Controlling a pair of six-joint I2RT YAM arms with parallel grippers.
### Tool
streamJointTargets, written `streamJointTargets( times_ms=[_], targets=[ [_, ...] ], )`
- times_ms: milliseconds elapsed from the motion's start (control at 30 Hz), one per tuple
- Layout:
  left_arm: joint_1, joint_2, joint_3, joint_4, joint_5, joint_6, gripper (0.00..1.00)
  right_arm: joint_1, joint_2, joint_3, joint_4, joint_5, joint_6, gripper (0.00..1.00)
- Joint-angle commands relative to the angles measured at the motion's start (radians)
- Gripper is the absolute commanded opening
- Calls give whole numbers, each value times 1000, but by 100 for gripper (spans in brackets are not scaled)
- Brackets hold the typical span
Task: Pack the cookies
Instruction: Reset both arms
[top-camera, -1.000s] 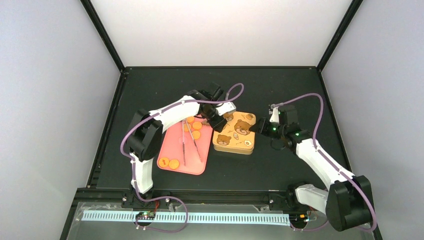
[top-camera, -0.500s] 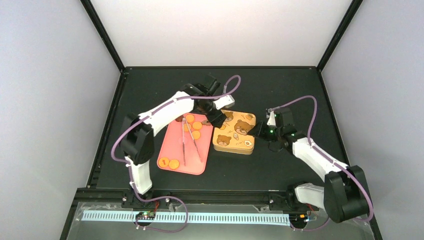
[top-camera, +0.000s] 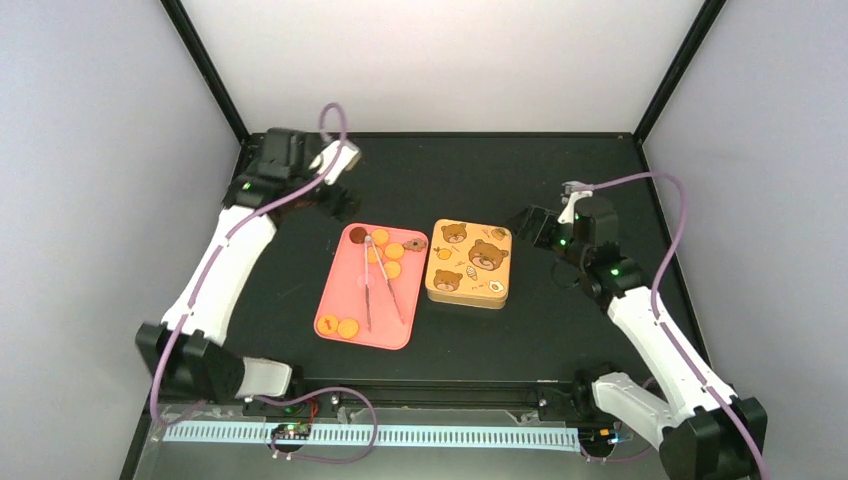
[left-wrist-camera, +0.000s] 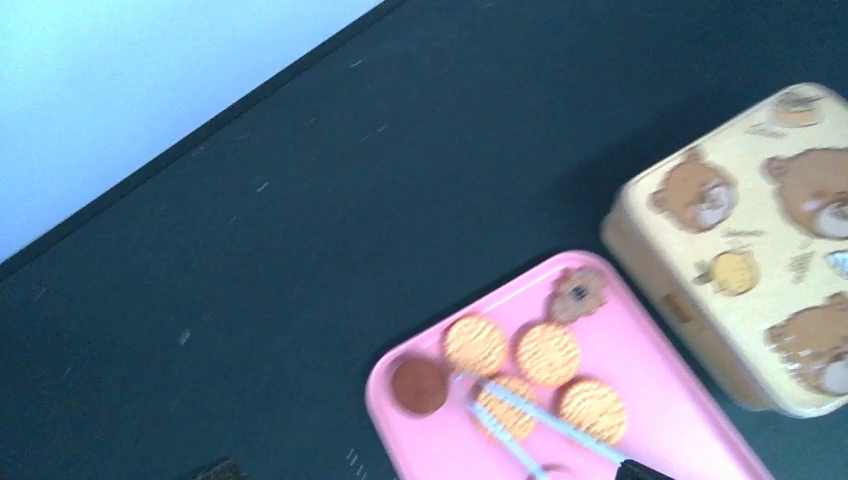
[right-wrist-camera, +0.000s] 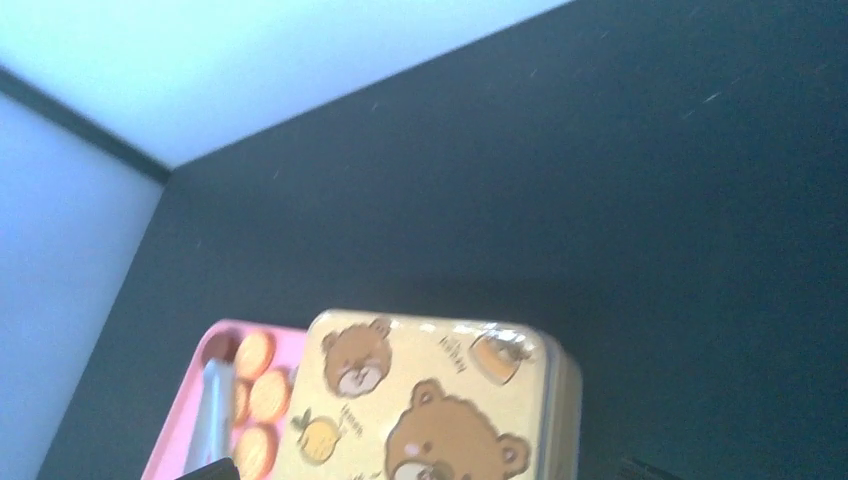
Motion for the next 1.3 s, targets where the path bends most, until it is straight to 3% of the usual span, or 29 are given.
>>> streamJointTargets(
  times_ms=[0,67,200,333,567,633,800,867,933,1033,1067,1100,1200,1267],
  targets=[
    [149,-203,-297,288,52,-9,99,-2,-55,18,-67,334,-20,100],
    [202,-288,-490,478,82,-29,99,0,-78,-13,-49,478,-40,100],
    [245,-357,-788,794,103,-64,99,-2,-158,-213,197,688,-174,100],
    [260,-286,-881,984,86,-123,99,-1,-201,-354,368,869,-259,100],
    [271,-58,-934,1268,94,-166,99,-19,-129,-482,719,985,-393,100],
    [271,-31,-911,1264,89,-180,99,-41,-72,-506,825,975,-418,100],
    [276,-20,-1005,1519,62,-192,99,-81,130,-549,1101,923,-435,100],
    [276,-35,-1006,1490,29,-208,99,-94,206,-552,1215,913,-458,100],
    [278,-53,-1055,1573,1,-224,99,-111,251,-544,1270,846,-476,100],
    [278,-53,-1187,1803,-11,-234,99,-133,331,-538,1356,780,-498,100],
    [279,-10,-1256,2014,-13,-232,99,-135,340,-532,1354,728,-516,100],
    [278,15,-1298,2124,0,-226,99,-140,350,-532,1365,630,-550,100],
    [276,-56,-1208,1810,-32,-246,99,-193,381,-554,1414,468,-553,100],
    [279,-28,-1200,1856,-53,-248,99,-209,417,-519,1376,454,-542,100]
  ],
)
